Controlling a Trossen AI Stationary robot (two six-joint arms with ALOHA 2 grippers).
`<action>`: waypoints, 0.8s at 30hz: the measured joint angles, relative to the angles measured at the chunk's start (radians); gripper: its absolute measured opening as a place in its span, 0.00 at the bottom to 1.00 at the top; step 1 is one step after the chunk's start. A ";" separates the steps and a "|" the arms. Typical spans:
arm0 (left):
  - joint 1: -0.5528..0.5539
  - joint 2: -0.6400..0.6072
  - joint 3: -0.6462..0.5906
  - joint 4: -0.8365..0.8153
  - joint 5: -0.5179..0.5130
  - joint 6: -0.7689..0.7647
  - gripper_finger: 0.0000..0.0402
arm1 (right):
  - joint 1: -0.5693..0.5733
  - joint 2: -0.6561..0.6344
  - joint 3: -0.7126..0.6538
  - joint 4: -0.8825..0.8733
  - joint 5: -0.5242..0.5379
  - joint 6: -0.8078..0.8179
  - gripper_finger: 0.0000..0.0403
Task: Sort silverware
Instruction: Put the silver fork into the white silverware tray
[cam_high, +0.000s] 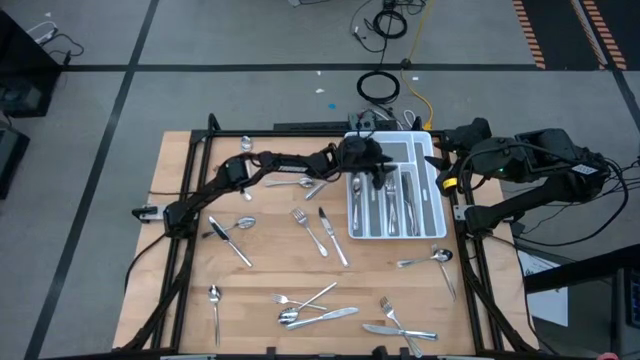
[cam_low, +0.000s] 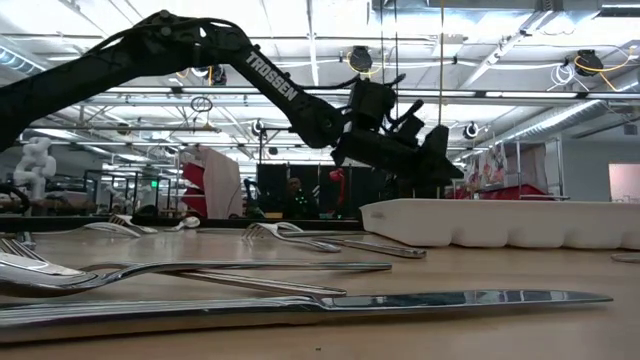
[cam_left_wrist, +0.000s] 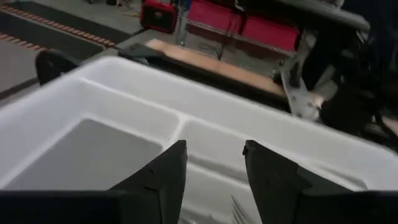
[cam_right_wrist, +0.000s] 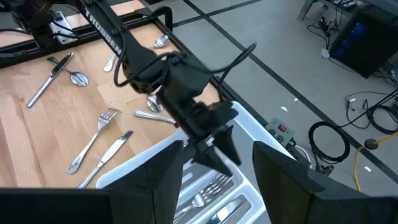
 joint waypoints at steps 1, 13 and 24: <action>0.005 -0.002 0.015 -0.020 0.003 -0.022 0.42 | 0.000 0.000 0.000 0.000 0.000 0.000 0.46; -0.003 -0.340 0.134 -0.808 0.218 0.321 0.41 | 0.001 0.000 0.000 -0.002 0.001 -0.007 0.46; -0.039 -0.644 0.021 -1.607 0.123 0.420 0.41 | -0.002 0.019 -0.017 0.012 0.011 0.053 0.46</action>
